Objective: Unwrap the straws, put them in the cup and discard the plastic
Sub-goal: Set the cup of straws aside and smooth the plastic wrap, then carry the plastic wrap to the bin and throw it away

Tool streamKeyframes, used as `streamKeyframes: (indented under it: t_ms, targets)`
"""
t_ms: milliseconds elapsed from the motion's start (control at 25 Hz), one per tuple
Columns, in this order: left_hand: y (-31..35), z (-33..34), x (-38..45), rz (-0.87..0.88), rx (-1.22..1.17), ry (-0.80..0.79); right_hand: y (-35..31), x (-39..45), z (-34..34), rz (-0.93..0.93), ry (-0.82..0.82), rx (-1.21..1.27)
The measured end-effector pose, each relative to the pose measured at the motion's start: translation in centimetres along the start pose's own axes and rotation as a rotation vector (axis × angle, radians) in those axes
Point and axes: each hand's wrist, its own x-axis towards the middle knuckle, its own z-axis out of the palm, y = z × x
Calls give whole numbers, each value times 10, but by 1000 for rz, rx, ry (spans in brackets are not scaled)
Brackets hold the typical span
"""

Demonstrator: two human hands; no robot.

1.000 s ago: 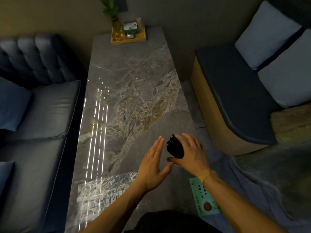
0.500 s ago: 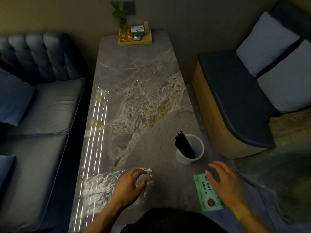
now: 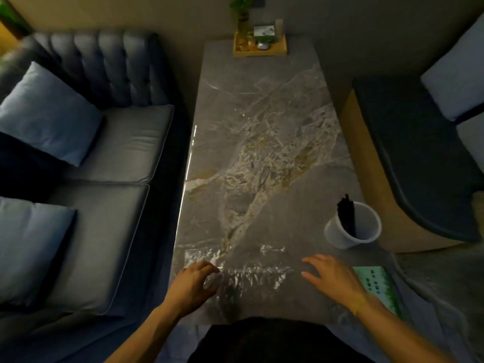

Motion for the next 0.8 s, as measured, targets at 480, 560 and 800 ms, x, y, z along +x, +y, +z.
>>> streamKeyframes:
  t_ms: [480, 560, 800]
  targets:
    - [-77, -20, 35, -178, 98, -134, -58, 71, 26, 124, -188, -147]
    - [-79, -19, 44, -188, 93, -154, -59, 71, 31, 135, -161, -188]
    - [-78, -12, 56, -172, 79, -80, -59, 69, 43, 160, -59, -154]
